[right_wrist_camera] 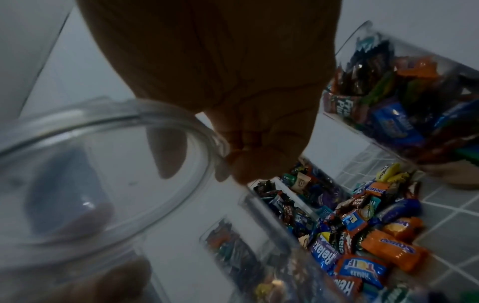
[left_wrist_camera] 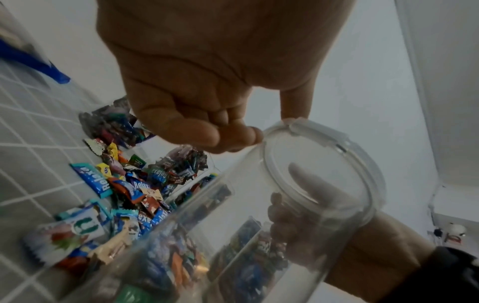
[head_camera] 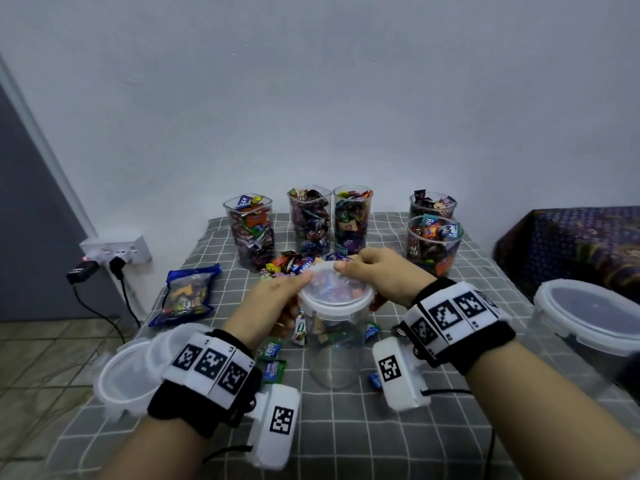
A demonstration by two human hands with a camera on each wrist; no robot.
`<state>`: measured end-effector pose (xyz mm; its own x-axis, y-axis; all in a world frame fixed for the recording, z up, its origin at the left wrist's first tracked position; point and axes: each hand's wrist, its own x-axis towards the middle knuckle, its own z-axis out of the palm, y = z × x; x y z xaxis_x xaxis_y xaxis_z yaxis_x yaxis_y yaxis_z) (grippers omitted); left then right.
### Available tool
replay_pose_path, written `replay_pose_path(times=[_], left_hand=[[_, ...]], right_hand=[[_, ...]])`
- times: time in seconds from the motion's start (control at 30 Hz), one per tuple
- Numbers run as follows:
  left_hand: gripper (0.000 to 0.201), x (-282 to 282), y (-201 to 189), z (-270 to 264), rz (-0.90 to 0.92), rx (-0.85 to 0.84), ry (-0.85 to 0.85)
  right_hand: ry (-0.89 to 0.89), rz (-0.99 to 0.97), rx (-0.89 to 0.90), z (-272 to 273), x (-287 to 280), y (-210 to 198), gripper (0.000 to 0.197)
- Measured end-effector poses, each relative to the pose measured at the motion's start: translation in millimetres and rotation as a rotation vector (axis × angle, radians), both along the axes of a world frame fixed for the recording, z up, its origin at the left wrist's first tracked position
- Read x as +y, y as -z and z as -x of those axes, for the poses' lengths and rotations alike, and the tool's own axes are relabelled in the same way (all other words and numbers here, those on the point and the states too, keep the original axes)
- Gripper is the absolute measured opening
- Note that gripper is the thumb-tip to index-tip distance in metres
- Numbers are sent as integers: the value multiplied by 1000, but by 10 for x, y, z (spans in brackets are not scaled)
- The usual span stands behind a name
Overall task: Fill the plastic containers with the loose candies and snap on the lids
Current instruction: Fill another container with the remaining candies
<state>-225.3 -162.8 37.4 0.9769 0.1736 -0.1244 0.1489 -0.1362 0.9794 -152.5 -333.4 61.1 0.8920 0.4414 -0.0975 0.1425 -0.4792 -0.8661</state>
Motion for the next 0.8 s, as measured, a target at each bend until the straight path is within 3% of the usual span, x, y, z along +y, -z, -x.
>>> replay_pose_path(times=[0.2, 0.33, 0.5, 0.67, 0.73, 0.8], left_hand=[[31, 1, 14, 55, 40, -32, 37], [32, 1, 35, 44, 91, -16, 44], [34, -17, 58, 48, 136, -11, 31], [35, -11, 54, 56, 142, -1, 33], [35, -14, 54, 56, 143, 2, 37], [32, -20, 48, 54, 146, -3, 24]], right_hand=[[52, -76, 68, -9, -11, 42, 39], [103, -139, -40, 6, 1, 104, 42], [176, -361, -107, 129, -9, 304, 42], [77, -458, 71, 333, 11, 545, 71], [-31, -500, 79, 397, -21, 688, 95], [-90, -481, 51, 468, -51, 726, 91]])
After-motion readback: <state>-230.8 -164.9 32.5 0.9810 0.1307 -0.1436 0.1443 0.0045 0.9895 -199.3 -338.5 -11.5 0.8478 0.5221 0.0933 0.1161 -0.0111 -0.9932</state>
